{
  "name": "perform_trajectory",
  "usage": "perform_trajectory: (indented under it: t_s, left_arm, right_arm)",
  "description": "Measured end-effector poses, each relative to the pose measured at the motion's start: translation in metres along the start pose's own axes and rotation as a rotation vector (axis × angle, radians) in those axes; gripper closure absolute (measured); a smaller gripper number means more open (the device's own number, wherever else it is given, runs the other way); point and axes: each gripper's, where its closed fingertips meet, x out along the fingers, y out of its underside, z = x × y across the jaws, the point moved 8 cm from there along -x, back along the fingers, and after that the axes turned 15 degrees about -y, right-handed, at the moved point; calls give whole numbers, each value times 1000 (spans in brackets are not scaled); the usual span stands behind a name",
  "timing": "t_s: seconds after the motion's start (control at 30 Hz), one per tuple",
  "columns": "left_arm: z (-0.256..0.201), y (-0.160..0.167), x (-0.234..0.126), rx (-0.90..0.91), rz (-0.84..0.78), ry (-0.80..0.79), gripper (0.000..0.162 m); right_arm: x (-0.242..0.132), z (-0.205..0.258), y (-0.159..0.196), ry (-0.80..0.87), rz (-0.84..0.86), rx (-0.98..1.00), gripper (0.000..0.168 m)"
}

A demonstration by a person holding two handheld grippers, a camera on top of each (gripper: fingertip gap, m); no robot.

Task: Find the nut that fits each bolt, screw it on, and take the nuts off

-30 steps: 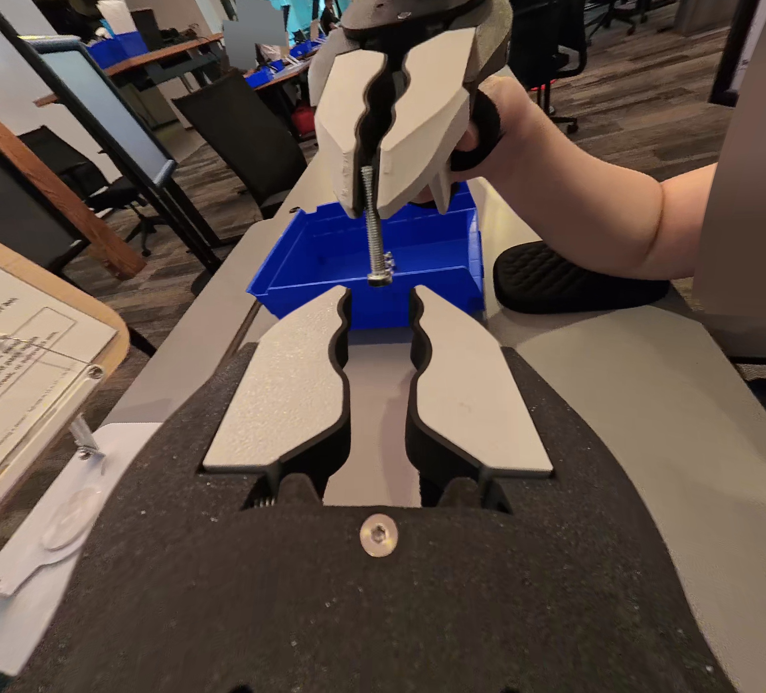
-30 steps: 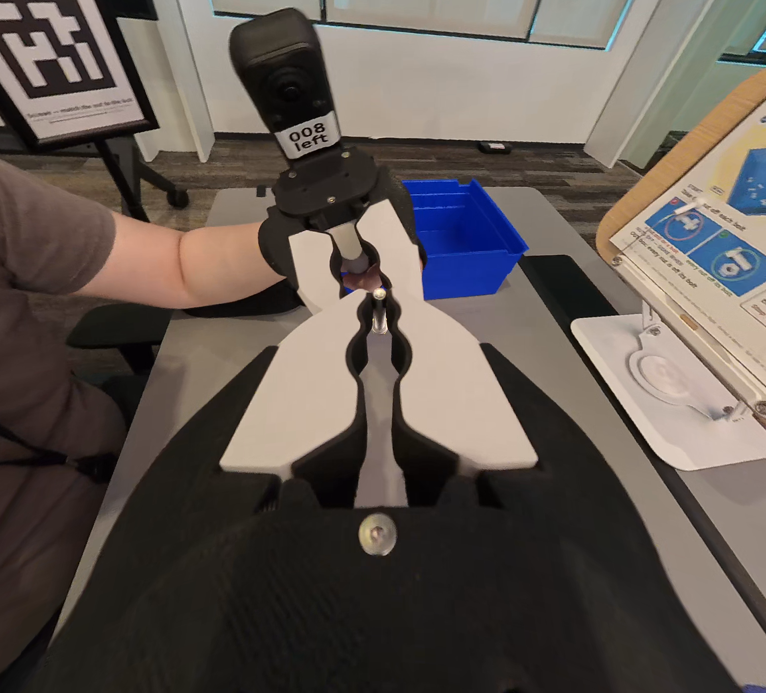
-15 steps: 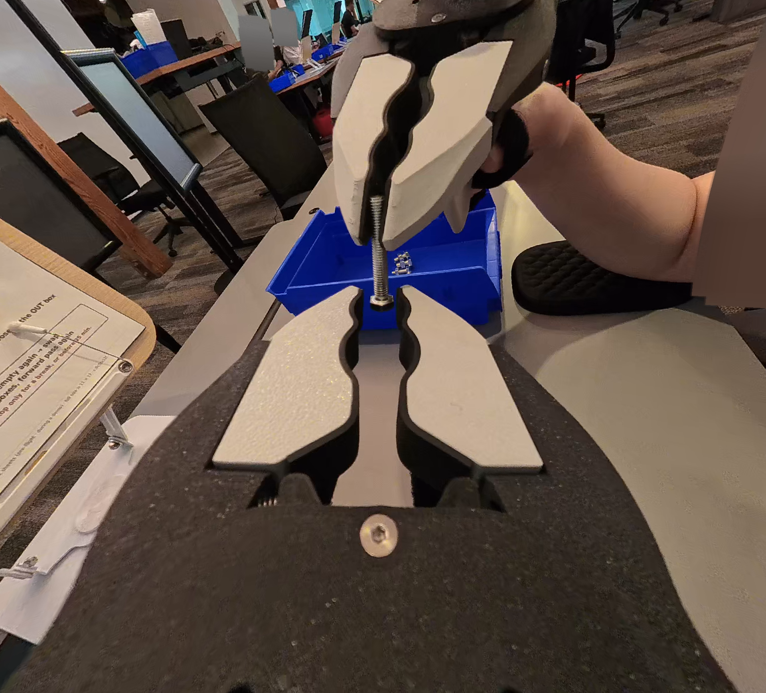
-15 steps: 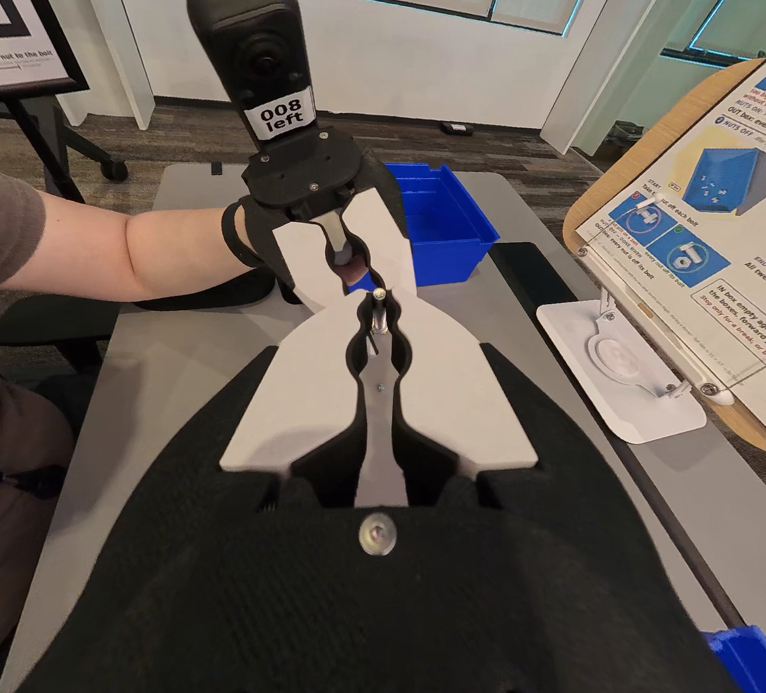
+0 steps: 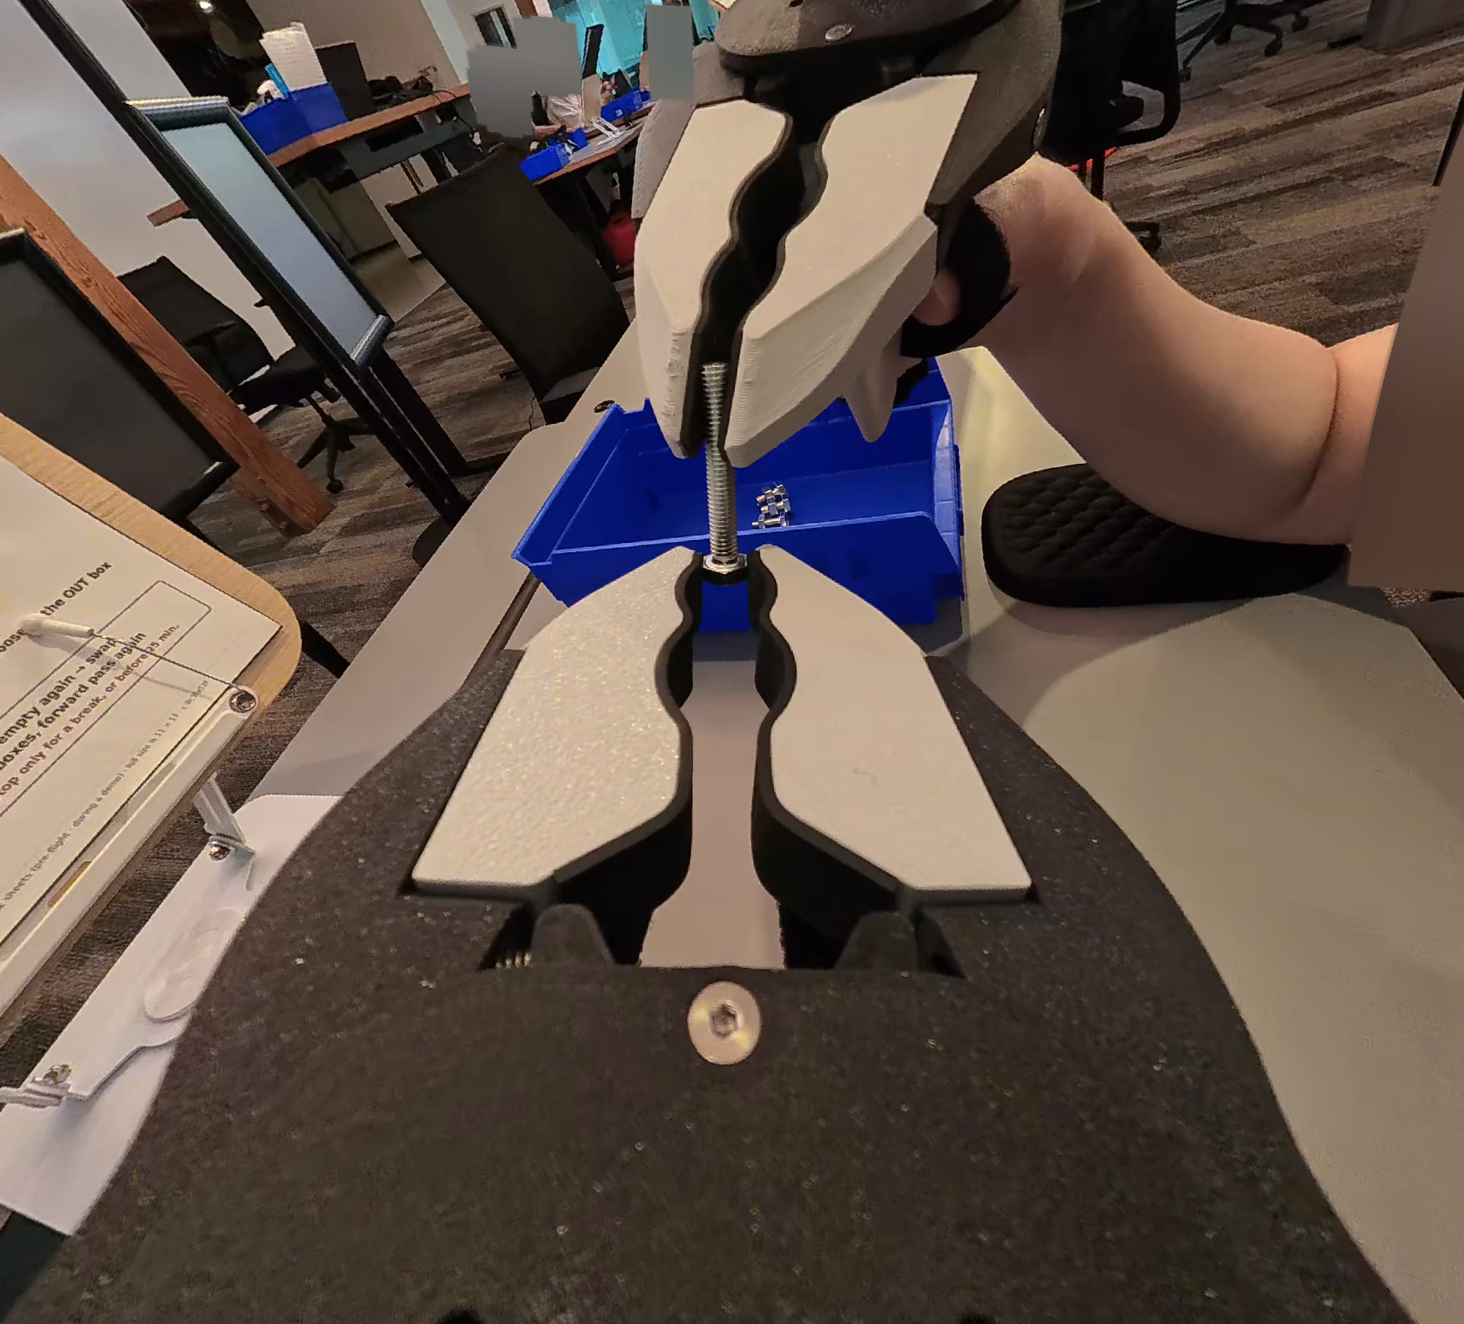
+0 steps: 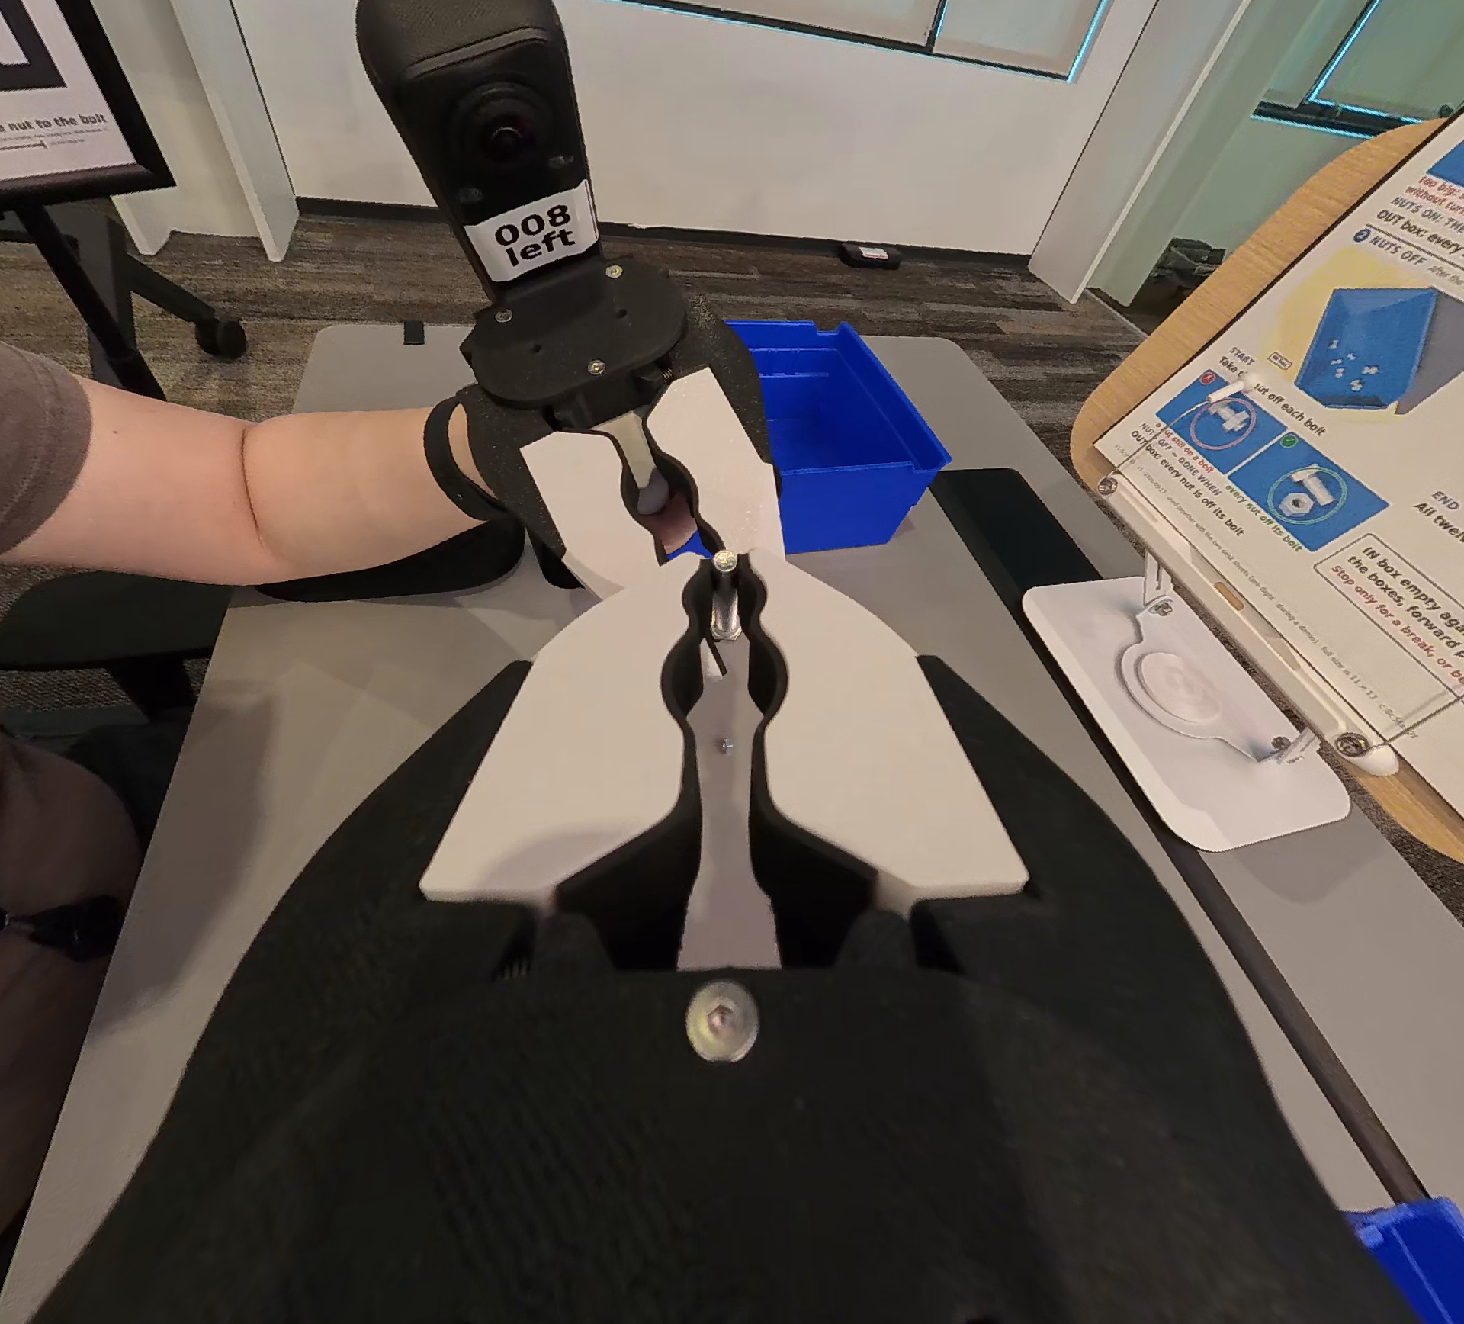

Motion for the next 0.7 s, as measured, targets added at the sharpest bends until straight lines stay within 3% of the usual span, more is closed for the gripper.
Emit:
perform_trajectory:
  t_s: [0.17,0.3,0.5,0.7]
  left_arm:
    - [0,0,0,-5,1,-2,152]
    - [2,0,0,-29,-3,7,152]
    - [23,0,-11,-113,-56,-41,152]
    - [75,-3,-53,-193,-92,-212,152]
  right_arm:
    - [0,0,0,-3,-7,-2,162]
    - [-2,-1,-2,7,-41,-2,146]
    - [-18,2,-11,26,-114,-58,144]
    - [3,3,8,-152,0,-44,144]
